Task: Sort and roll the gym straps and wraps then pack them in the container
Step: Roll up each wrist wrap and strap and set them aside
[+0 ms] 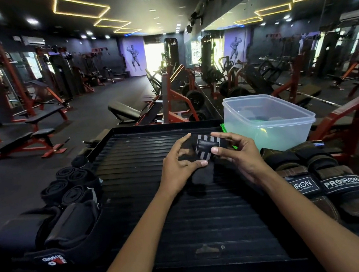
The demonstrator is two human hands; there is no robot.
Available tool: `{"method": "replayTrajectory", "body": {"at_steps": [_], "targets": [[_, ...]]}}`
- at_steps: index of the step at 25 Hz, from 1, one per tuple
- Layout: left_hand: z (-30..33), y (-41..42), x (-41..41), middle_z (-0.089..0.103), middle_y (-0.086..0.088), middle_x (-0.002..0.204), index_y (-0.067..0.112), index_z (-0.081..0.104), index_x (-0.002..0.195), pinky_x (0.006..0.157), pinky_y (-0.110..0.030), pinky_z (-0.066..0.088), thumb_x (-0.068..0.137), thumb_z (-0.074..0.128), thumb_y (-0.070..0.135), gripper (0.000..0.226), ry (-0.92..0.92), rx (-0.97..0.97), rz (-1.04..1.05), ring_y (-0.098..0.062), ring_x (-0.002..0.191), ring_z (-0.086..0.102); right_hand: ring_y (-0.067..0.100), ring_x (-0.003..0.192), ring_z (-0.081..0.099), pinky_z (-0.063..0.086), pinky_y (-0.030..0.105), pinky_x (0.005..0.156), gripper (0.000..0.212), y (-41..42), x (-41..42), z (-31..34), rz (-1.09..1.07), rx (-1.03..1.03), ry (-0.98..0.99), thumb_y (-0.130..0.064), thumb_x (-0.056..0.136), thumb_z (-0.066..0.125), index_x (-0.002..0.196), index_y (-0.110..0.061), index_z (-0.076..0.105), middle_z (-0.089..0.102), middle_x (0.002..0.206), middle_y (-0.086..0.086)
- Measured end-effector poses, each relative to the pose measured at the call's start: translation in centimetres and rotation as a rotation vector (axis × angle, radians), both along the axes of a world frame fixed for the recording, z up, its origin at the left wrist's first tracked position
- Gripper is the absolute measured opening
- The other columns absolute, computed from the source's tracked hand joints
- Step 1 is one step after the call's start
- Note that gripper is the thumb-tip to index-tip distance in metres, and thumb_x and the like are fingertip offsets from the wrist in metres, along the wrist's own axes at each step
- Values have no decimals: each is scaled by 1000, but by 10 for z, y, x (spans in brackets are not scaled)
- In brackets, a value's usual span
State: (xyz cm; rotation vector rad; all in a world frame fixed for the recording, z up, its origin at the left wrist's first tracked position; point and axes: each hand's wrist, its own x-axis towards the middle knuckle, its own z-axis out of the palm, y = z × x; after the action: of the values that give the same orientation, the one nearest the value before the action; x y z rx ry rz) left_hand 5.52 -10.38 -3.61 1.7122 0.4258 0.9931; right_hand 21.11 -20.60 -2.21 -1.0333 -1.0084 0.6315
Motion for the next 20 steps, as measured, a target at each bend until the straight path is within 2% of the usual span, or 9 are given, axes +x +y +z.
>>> {"method": "replayTrajectory", "body": {"at_steps": [2, 4, 7, 11, 15, 18, 20], "targets": [[-2, 3, 2, 61, 2, 74, 23, 53, 131, 78, -24, 54, 69, 83, 7, 71, 37, -32, -2, -1, 65, 61, 23, 101, 69, 58, 31, 83, 49, 0, 0, 2, -29, 24, 7, -3, 66, 76, 114, -7, 66, 73, 107, 8], [-4, 5, 3, 57, 2, 69, 24, 56, 125, 82, -27, 52, 70, 82, 6, 63, 81, -46, -20, -2, 63, 58, 22, 100, 69, 58, 29, 80, 46, 1, 0, 0, -50, 27, -2, -1, 68, 76, 112, -7, 67, 73, 107, 8], [-6, 8, 4, 57, 1, 70, 29, 52, 124, 80, -27, 54, 71, 83, 8, 64, 128, -37, -37, -8, 69, 59, 21, 99, 70, 58, 27, 77, 42, 1, -1, 0, -66, 19, -14, 5, 71, 75, 110, -9, 68, 73, 105, 7], [-8, 9, 3, 58, -4, 74, 22, 49, 130, 72, -26, 53, 73, 82, 9, 67, 207, -40, -100, -13, 69, 59, 23, 97, 71, 59, 31, 78, 43, 1, -3, -2, -63, -3, -4, 6, 69, 75, 109, -8, 69, 75, 99, 6], [-7, 8, 2, 60, -2, 75, 24, 52, 126, 71, -20, 52, 71, 83, 9, 64, 217, 4, -42, -8, 67, 58, 24, 97, 70, 58, 29, 76, 47, 1, -3, -1, -38, -22, 6, -2, 62, 78, 108, -9, 69, 74, 101, 9], [-7, 5, 2, 67, 0, 86, 21, 52, 127, 71, -21, 55, 70, 83, 10, 66, 234, 33, -14, -7, 68, 61, 24, 98, 70, 58, 32, 81, 49, 1, -4, -1, -18, -52, -3, -4, 60, 79, 108, -11, 70, 73, 103, 12], [-7, 4, 1, 67, 3, 90, 21, 53, 126, 68, -17, 54, 71, 83, 9, 64, 230, 41, 3, -6, 68, 62, 25, 98, 70, 58, 34, 83, 50, 1, -6, -2, -4, -69, 4, -4, 59, 80, 107, -12, 70, 73, 103, 13]]}}
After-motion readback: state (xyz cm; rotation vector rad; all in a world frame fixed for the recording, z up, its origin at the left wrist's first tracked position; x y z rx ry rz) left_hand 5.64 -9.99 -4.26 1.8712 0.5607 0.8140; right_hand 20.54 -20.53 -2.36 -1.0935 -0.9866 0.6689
